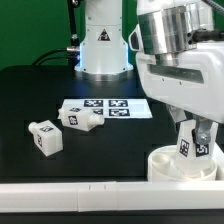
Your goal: Assemble stool
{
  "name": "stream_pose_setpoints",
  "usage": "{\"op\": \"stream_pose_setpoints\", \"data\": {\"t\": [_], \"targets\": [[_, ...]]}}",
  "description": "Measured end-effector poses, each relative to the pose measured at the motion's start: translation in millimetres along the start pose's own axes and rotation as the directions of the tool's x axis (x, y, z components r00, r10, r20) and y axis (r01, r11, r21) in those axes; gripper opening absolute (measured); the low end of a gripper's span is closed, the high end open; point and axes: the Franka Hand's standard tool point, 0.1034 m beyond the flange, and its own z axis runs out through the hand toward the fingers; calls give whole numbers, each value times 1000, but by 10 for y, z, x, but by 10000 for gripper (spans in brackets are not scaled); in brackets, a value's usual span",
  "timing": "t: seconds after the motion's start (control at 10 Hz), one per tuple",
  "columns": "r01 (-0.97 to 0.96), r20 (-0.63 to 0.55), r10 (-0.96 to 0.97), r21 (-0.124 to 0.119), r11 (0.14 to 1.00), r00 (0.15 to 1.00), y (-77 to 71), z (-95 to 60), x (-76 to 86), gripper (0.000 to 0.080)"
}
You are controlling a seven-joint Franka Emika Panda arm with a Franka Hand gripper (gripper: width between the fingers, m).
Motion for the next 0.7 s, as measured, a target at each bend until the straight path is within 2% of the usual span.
{"op": "stream_pose_setpoints", "data": {"t": [0.2,0.4,0.5,0.6,0.7], "targets": [[-348,40,348,-7,937,937,-33,20,5,335],[-337,46,337,-6,941,940,-33,23,-1,335],[-325,46,325,-5,946,945,-30,26,-3,386],[-316,46,316,-5,949,948,-30,26,-4,564],[-142,47,142,-2,990,989,-31,6,-7,564]]}}
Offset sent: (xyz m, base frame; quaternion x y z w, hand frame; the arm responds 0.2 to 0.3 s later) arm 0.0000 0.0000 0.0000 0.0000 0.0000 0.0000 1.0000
